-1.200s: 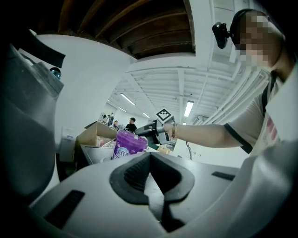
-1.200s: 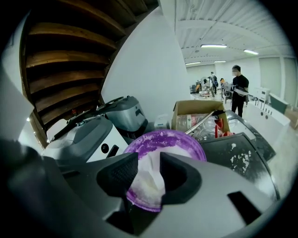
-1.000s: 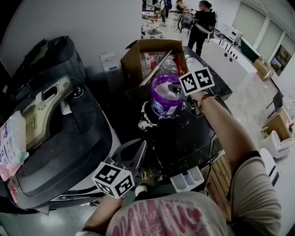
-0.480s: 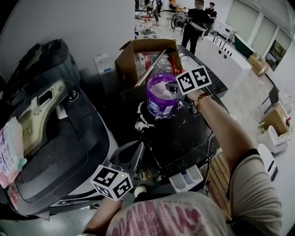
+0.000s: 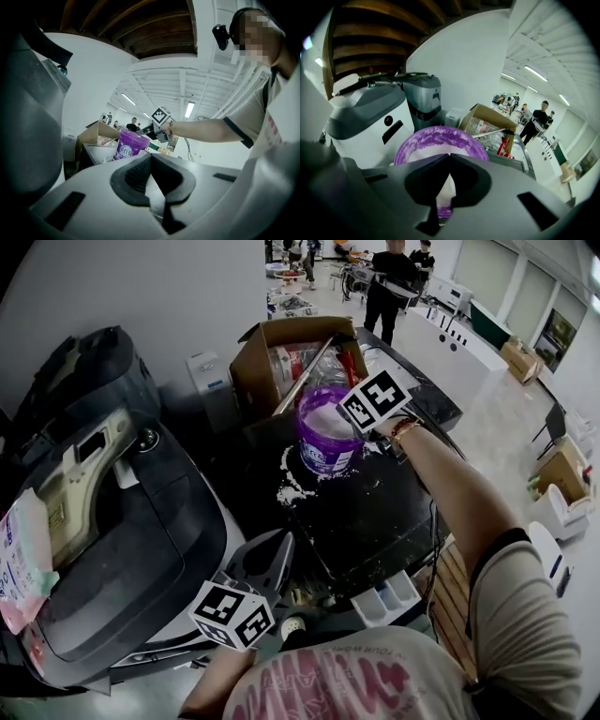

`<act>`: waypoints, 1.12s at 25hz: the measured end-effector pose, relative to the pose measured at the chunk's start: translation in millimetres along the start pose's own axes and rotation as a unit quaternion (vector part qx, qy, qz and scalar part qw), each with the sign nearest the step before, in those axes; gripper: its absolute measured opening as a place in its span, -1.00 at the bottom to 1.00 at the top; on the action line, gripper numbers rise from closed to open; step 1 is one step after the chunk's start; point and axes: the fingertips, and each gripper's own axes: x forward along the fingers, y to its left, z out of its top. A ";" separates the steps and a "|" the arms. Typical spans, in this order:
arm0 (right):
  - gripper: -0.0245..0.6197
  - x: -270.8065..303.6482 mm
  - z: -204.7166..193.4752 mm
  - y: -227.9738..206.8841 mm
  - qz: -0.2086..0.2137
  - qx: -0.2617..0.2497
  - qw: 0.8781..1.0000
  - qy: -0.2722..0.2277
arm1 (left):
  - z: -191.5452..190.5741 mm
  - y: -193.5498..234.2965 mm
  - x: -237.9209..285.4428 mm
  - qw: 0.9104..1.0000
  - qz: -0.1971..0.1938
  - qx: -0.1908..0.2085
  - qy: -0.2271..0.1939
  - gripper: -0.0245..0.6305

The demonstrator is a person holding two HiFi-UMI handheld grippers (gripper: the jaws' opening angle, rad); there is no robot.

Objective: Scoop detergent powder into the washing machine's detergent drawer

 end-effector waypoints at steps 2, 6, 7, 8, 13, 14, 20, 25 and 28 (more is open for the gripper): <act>-0.92 3.8 -5.1 2.0 0.004 -0.003 1.000 0.022 | 0.5 0.3 -1.1 1.000 0.000 0.000 -0.001 -0.93; -0.93 6.7 -9.1 10.6 0.040 0.039 0.998 0.042 | -0.2 0.4 -4.3 1.000 0.002 0.001 0.000 -0.93; -0.93 7.0 -10.1 12.5 0.048 0.046 0.997 0.043 | -1.3 -0.5 -4.8 1.000 0.001 0.006 0.004 -0.93; -0.93 7.2 -11.2 14.0 0.056 0.055 0.996 0.044 | -2.7 -1.8 -5.0 1.000 0.001 0.013 0.009 -0.93; -0.93 5.6 -14.9 16.3 0.086 0.106 0.989 0.049 | -6.2 -3.7 -6.3 1.000 0.003 0.027 0.015 -0.93; -0.93 5.2 -15.4 16.8 0.092 0.118 0.987 0.051 | -6.1 -3.3 -6.6 1.000 0.004 0.026 0.014 -0.93; -0.93 -0.4 -16.8 10.7 0.121 0.211 0.969 0.035 | -6.6 -2.8 -8.1 1.000 0.007 0.027 0.015 -0.93; -0.93 -7.8 -17.8 -0.4 0.153 0.293 0.944 0.002 | -5.8 -2.8 -8.2 1.000 0.011 0.023 0.013 -0.93; -0.93 -13.5 -19.6 -8.8 0.160 0.337 0.927 -0.022 | -5.0 -2.6 -7.4 1.000 0.012 0.023 0.014 -0.93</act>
